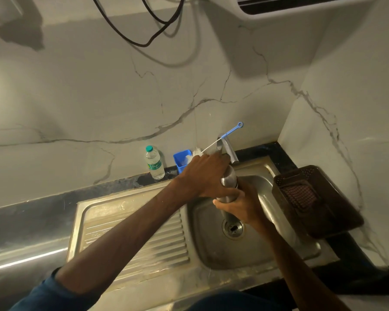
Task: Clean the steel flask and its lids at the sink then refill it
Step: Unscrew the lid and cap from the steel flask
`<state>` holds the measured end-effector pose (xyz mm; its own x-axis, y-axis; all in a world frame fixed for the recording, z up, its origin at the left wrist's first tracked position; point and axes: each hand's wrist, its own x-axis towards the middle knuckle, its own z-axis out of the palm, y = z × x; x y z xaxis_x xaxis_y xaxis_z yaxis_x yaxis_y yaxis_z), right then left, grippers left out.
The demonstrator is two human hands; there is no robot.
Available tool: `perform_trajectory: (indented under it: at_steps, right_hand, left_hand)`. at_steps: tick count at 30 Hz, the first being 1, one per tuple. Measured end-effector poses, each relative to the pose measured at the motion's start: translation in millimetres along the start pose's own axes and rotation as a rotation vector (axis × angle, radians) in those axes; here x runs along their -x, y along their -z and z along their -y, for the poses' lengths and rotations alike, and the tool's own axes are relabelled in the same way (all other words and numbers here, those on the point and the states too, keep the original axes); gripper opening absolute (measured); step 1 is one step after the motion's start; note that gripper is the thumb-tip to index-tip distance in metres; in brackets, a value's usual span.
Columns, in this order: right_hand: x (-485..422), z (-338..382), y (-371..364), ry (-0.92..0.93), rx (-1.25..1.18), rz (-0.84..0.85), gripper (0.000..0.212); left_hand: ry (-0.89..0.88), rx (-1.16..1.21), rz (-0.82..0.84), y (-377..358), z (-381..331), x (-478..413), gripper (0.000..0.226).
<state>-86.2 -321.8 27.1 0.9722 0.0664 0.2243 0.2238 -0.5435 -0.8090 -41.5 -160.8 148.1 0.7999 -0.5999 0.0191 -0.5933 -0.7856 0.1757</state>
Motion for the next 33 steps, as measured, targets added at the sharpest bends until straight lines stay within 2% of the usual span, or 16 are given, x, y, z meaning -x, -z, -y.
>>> perform_trajectory:
  at_steps: [3,4,6,10,14,16,20,23,26,29,33]
  right_hand:
    - [-3,-1,1,-0.021,0.011,-0.008,0.04]
    - [-4,-2,1,-0.021,0.034,-0.008,0.04]
    - [-5,-4,1,-0.013,0.028,-0.008,0.04]
    - [-7,-8,3,-0.036,-0.018,-0.011,0.047]
    - [-8,-11,4,-0.037,-0.018,-0.014,0.043]
    - [-8,-11,4,0.0,0.013,-0.018,0.04]
    - [-6,-12,2,-0.016,-0.015,-0.017,0.041]
    - [-4,-19,0,-0.057,-0.065,-0.027,0.048]
    - [-2,-28,-2,-0.099,-0.075,-0.03,0.054]
    - [-1,-31,-5,-0.118,-0.046,-0.026,0.058]
    - [0,-30,-11,-0.112,-0.027,0.009,0.056]
  left_hand:
    - [-0.11,0.165,0.107,7,4,-1,0.068]
    - [-0.117,0.175,0.098,8,4,-2,0.063]
    - [-0.064,0.107,0.06,8,3,-4,0.055]
    - [0.087,-0.018,-0.011,1,-2,-8,0.071]
    - [0.015,0.142,0.104,1,0,-6,0.074]
    - [0.005,0.265,0.149,6,-1,-4,0.066]
    - [0.019,0.17,0.049,3,2,-9,0.052]
    - [0.116,0.169,-0.05,-1,11,-12,0.058]
    - [0.184,0.314,-0.163,-3,22,-4,0.065]
    - [0.169,0.567,-0.247,-12,39,12,0.051]
    - [0.297,0.719,-0.203,-34,60,39,0.057]
